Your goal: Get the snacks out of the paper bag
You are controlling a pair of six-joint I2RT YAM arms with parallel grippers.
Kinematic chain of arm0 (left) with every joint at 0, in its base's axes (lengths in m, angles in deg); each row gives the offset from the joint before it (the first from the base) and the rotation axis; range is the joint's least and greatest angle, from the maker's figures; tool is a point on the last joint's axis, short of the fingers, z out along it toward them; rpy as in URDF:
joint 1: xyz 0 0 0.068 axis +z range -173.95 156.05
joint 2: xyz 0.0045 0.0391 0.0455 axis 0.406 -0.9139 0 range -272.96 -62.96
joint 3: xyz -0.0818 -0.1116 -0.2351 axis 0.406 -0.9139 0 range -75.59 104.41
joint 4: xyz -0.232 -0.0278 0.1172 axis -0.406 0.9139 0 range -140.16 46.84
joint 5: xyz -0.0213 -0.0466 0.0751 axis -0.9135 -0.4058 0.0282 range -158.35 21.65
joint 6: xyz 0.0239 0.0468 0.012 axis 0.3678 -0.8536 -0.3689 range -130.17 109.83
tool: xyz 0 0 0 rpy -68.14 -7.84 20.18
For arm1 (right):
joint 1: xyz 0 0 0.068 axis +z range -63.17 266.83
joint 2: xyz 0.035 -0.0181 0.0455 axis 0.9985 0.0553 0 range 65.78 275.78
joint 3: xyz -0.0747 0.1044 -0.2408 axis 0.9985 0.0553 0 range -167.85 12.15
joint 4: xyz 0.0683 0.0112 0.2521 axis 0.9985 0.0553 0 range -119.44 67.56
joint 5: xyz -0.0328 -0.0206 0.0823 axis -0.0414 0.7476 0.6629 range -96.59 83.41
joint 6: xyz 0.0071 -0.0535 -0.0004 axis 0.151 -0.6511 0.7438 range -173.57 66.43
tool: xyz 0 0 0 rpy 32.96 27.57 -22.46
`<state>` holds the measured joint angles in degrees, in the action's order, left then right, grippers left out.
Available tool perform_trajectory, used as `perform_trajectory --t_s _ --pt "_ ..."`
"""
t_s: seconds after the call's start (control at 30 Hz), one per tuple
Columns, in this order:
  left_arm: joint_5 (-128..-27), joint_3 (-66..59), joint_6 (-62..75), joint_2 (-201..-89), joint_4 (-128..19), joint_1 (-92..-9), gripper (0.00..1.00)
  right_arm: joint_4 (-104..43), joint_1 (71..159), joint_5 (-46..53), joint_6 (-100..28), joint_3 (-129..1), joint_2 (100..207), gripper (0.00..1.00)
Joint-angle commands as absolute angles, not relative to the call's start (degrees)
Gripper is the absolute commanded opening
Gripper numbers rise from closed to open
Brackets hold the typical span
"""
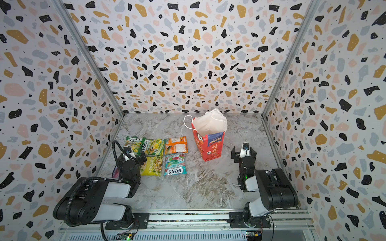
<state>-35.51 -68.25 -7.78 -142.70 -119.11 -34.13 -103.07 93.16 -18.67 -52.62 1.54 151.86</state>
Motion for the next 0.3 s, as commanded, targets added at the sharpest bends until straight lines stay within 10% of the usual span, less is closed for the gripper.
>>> perform_trajectory --t_s 0.0,0.27 --pt "-35.83 -67.59 -7.11 -142.45 -120.82 -33.73 1.00 -102.26 92.59 -18.12 -51.62 0.91 151.50 0.99" --pt "-35.83 -67.67 -7.15 -142.41 -120.82 -33.80 1.00 -102.21 91.82 -16.40 -51.71 1.31 150.85 0.99"
